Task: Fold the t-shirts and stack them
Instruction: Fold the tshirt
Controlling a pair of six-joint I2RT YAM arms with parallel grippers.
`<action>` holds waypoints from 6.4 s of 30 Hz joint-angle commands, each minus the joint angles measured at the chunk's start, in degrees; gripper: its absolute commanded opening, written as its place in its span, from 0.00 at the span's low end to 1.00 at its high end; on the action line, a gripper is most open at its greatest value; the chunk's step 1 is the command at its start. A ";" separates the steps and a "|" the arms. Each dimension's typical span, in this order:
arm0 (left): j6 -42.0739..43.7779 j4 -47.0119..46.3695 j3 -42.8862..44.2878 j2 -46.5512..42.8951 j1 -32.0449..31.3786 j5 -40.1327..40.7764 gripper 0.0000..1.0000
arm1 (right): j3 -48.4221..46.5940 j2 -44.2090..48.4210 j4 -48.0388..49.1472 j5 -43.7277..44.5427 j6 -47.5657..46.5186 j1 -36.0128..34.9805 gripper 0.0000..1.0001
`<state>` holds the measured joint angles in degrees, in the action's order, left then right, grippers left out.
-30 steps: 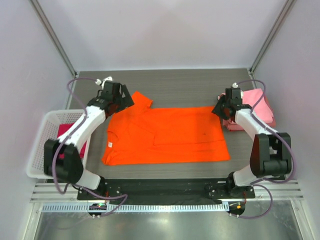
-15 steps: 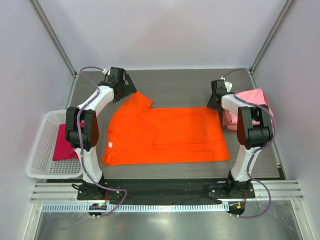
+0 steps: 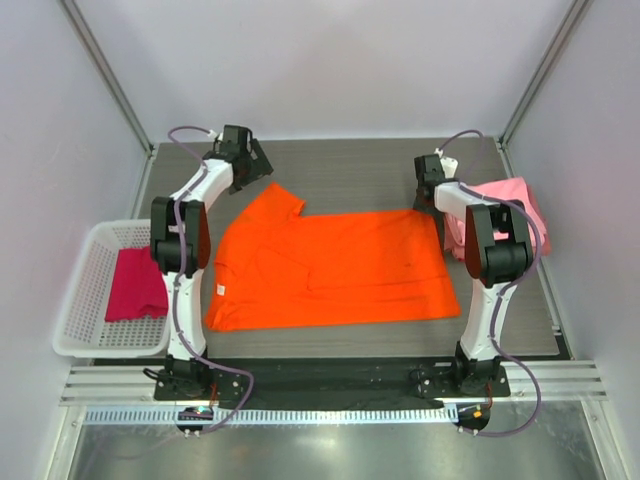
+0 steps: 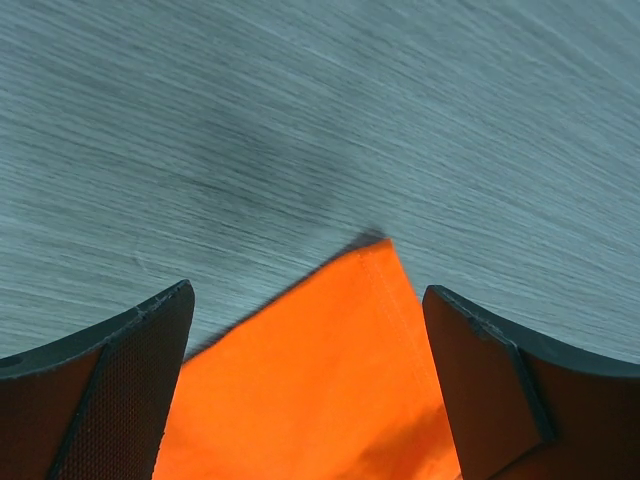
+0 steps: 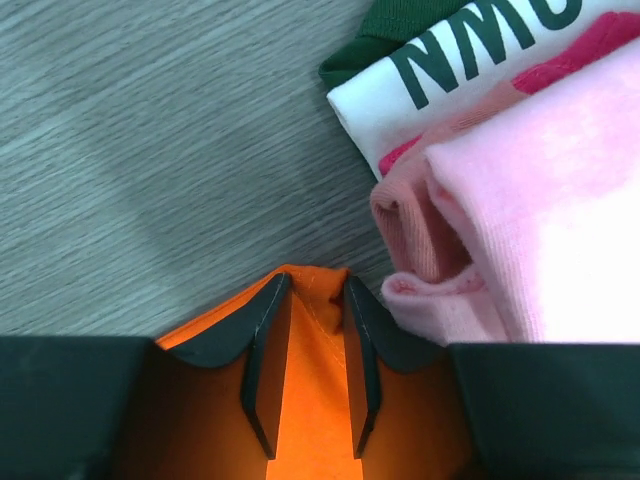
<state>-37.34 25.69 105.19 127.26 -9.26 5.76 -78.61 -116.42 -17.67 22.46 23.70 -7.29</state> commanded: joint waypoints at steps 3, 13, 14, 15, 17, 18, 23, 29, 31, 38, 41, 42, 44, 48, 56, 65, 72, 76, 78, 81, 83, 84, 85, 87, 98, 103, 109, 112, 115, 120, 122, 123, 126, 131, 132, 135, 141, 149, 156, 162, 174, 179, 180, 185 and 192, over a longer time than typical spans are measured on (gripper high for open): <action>1.66 1.99 2.83 1.06 0.38 -0.84 0.94 | -0.58 -0.91 0.27 0.57 -0.33 -0.01 0.31; 1.13 2.70 7.84 7.03 0.56 -8.04 0.80 | 0.47 0.32 1.41 -0.66 -0.33 -0.01 0.30; 1.48 2.61 8.19 7.64 0.47 -9.35 0.80 | 0.47 0.32 1.41 -0.75 -0.41 -0.01 0.30; 1.74 2.61 9.06 8.78 0.47 -10.32 0.80 | 0.47 0.32 1.32 -0.75 -0.41 -0.01 0.30; 2.18 3.04 10.56 10.37 0.38 -12.52 0.79 | 0.47 0.32 1.41 -1.01 -0.41 0.08 0.28; 2.36 3.92 11.35 11.16 0.21 -13.05 0.77 | 0.39 0.32 1.24 -1.27 -0.59 0.00 0.26; 3.15 7.80 16.72 15.21 -0.94 -14.37 0.64 | 0.47 0.41 1.32 -1.01 -0.68 0.08 0.26; 3.94 7.62 16.28 15.30 -0.94 -13.23 0.25 | 0.47 0.40 1.24 -1.63 -0.59 0.08 0.23; 4.38 7.70 16.28 15.21 -0.94 -13.49 0.20 | 0.47 0.41 1.32 -1.80 -0.50 -0.01 0.23; 6.40 7.62 15.75 14.59 -1.03 -13.40 0.06 | 0.39 0.32 1.15 -1.80 -0.50 -0.01 0.23; 5.97 7.44 16.28 14.86 -1.03 -14.20 0.00 | 0.04 0.49 1.23 -1.80 -0.24 0.00 0.19; 5.79 7.27 16.19 14.77 -0.85 -14.72 0.00 | -0.23 0.32 1.24 -1.89 -0.15 -0.01 0.17; 5.09 5.87 15.67 13.98 -0.24 -15.33 0.00 | -2.24 -0.38 0.80 -2.15 0.11 -0.01 0.08; 1.75 3.40 16.27 14.24 2.48 -19.46 0.00 | -6.37 -2.31 -0.43 -3.38 1.60 -0.01 0.01; -1.59 3.49 27.60 19.68 5.65 -22.81 0.00 | -14.98 -6.79 -2.98 -2.16 2.58 -0.01 0.01; -1.60 -0.03 29.21 18.56 6.53 -24.04 0.00 | -18.42 -6.19 -4.04 -0.49 0.82 0.00 0.01; 2.09 -6.62 12.52 5.03 3.90 -20.97 0.00 | -15.26 -1.62 -3.77 -3.03 0.99 0.00 0.01; 4.56 -7.15 7.06 -1.30 1.88 -17.28 0.00 | -12.10 0.93 -3.77 -2.77 0.56 -0.01 0.01; 4.91 -7.23 4.25 -3.86 1.17 -16.75 0.00 | -10.08 2.42 -3.60 -2.59 0.55 -0.01 0.01; 5.88 -7.24 0.57 -7.10 0.12 -15.69 0.00 | -8.06 4.26 -3.16 -3.21 0.29 -0.01 0.01; 6.67 -7.59 -1.55 -9.13 -0.32 -15.08 0.00 | -6.92 5.15 -3.07 -3.91 0.03 -0.01 0.01; 6.84 -8.02 -3.91 -11.23 -0.50 -14.29 0.00 | -6.74 5.76 -3.16 -4.35 -0.06 -0.01 0.01; 7.02 -8.29 -5.15 -12.38 -0.59 -13.94 0.00 | -6.47 5.94 -3.07 -4.79 -0.24 0.08 0.02; 7.55 -8.73 -7.70 -14.66 -0.68 -13.06 0.00 | -5.77 6.38 -3.07 -5.76 -0.41 -0.01 0.02; 10.01 -10.22 -24.74 -32.58 -5.33 -6.91 0.00 | 0.20 11.91 -2.81 -6.55 -0.32 0.00 0.02; 10.45 -10.49 -30.65 -39.89 -6.74 -6.29 0.00 | 2.49 14.11 -2.90 -6.73 -0.32 0.08 0.02; 9.74 -9.08 -36.35 -47.18 -9.11 -1.98 0.00 | 6.01 17.80 -2.81 -5.15 -0.06 -0.01 0.02; 9.66 -8.47 -38.90 -50.25 -10.52 -0.40 0.00 | 8.38 20.26 -2.81 -4.09 0.11 -0.01 0.02; 9.57 -8.03 -40.84 -53.33 -11.40 0.56 0.00 | 10.84 22.02 -2.81 -3.56 0.29 0.00 0.01; 10.10 -4.35 -43.13 -58.17 -12.19 2.76 0.00 | 14.97 25.80 -2.11 -3.56 0.55 -0.01 0.02; 10.10 -2.50 -44.18 -60.71 -12.36 3.73 0.00 | 16.73 27.46 -1.84 -3.47 0.64 -0.01 0.02; 10.01 -2.05 -44.71 -61.51 -12.54 4.25 0.00 | 17.26 28.00 -1.58 -3.56 0.64 -0.01 0.02; 9.75 -0.56 -46.82 -64.67 -13.07 4.96 0.00 | 19.45 30.19 -1.14 -3.74 1.08 0.08 0.02; 9.22 2.42 -48.67 -69.07 -13.86 6.37 0.00 | 22.97 33.10 -0.08 -3.74 1.78 0.08 0.02; 9.13 2.95 -49.37 -70.38 -13.95 6.46 0.00 | 23.41 33.97 0.00 -3.65 1.96 0.08 0.02; 8.60 4.54 -50.34 -72.58 -14.21 6.28 0.00 | 25.34 34.94 0.71 -3.04 2.40 0.00 0.02; 6.50 7.61 -54.03 -76.19 -14.82 6.37 0.00 | 30.52 38.37 3.60 -3.47 5.03 0.08 0.02; 0.35 8.50 -64.30 -84.88 -15.35 1.54 0.00 | 43.27 45.39 14.15 -2.86 10.57 0.00 0.05; -4.75 9.90 -68.27 -94.02 -16.14 0.66 0.45 | 49.60 52.78 17.32 0.92 11.89 -0.09 0.53; -5.55 10.17 -67.48 -95.89 -16.06 3.47 0.56 | 52.95 60.52 23.02 -3.45 9.00 -0.62 0.54; -6.95 2.61 -56.60 -69.10 -13.34 8.56 0.77 | 39.59 42.26 12.24 -3.48 7.23 -4.75 0.45; -11.25 -1.86 -53.77 -59.34 -7.98 4.97 0.77 | 41.42 41.19 9.76 -0.40 8.99 -5.28 0.38; -11.87 -2.92 -53.86 -56.45 -7.36 4.09 0.77 | 42.04 41.36 9.50 -0.66 9.69 -5.37 0.35; -15.56 -6.79 -53.07 -47.91 -3.84 2.07 0.75 | 45.73 42.59 8.27 -4.88 11.98 -5.28 0.24; -18.46 -3.47 -51.13 -40.34 -2.17 5.21 0.61 | 44.69 45.41 3.35 -3.12 13.12 -5.19 0.11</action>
<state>-53.19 22.17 51.51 87.74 -12.05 8.56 -33.21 -73.01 -13.06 18.46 35.24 -12.32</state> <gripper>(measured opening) 0.617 0.115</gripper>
